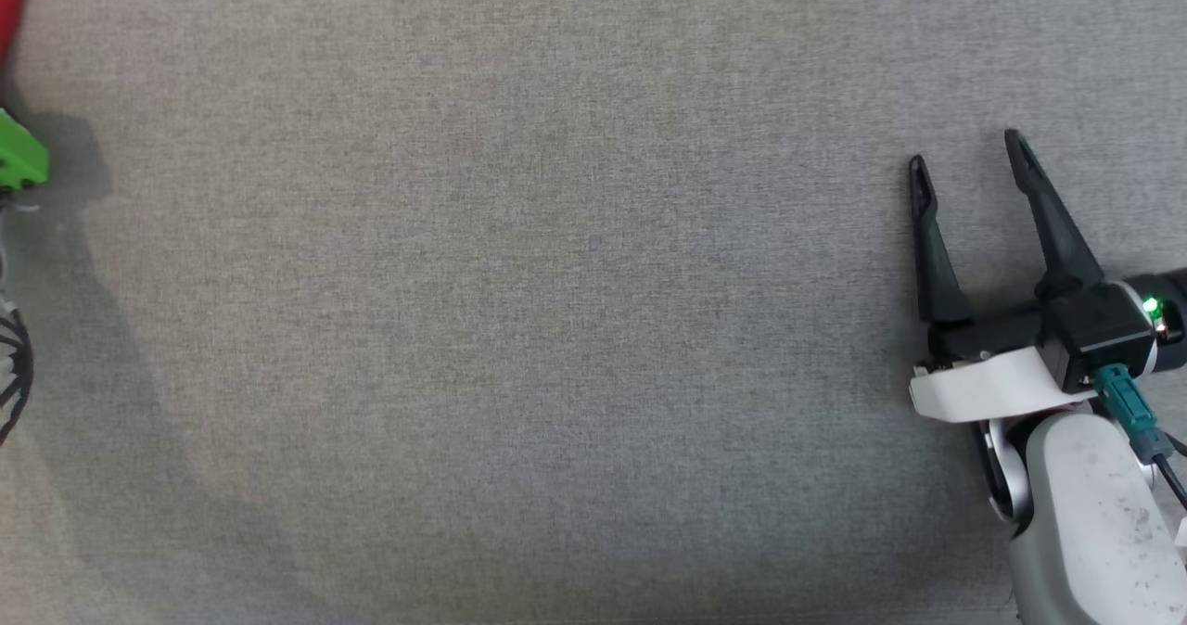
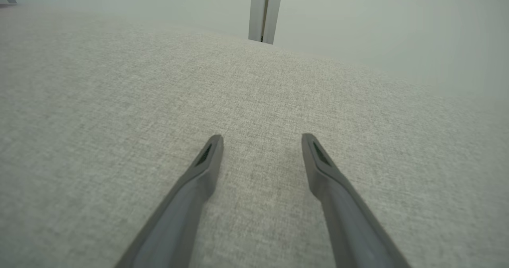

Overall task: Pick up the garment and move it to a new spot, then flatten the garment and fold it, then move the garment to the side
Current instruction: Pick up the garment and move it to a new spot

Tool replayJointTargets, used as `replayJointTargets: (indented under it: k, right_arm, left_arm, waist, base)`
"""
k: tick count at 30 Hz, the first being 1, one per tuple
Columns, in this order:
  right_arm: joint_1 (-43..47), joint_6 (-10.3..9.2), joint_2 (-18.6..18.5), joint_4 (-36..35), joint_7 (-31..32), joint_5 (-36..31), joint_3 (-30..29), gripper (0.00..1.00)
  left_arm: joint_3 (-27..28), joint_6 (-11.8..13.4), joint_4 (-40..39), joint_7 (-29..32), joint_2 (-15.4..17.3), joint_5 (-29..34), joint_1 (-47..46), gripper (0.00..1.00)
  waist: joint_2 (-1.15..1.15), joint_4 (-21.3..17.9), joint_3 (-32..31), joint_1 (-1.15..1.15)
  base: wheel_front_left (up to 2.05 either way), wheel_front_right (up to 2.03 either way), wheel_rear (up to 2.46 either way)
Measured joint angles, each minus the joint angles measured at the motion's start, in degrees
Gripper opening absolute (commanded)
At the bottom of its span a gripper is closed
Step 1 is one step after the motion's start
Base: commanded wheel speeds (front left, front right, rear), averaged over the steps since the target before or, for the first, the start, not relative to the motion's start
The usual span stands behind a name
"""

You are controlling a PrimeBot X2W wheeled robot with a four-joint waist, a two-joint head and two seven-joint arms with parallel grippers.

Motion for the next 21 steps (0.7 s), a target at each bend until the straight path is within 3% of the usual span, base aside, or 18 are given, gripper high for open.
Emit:
replayJointTargets:
  k: [8,16,21]
  right_arm:
    - [4.7,0.0,1.2,3.5,0.1,2.7,-0.7,1.0]
    - [9.2,0.0,1.9,5.0,0.2,5.9,-0.7,1.0]
    - [11.9,0.0,1.9,4.9,0.2,9.4,-0.3,1.0]
  left_arm:
    - [-6.4,-0.1,-12.7,-3.3,0.8,1.4,2.5,0.0]
    - [-11.4,0.1,-39.0,4.0,4.0,-3.1,10.9,0.0]
    - [-13.3,3.8,-60.2,9.9,3.4,-10.3,19.8,0.0]
  waist:
    - [0.0,-0.2,-5.8,0.0]
    - [0.0,0.0,-15.4,0.0]
    - [0.0,-1.2,-21.2,0.0]
  base:
    - [0.0,0.0,0.0]
    - [0.0,0.0,0.0]
    - [0.0,0.0,0.0]
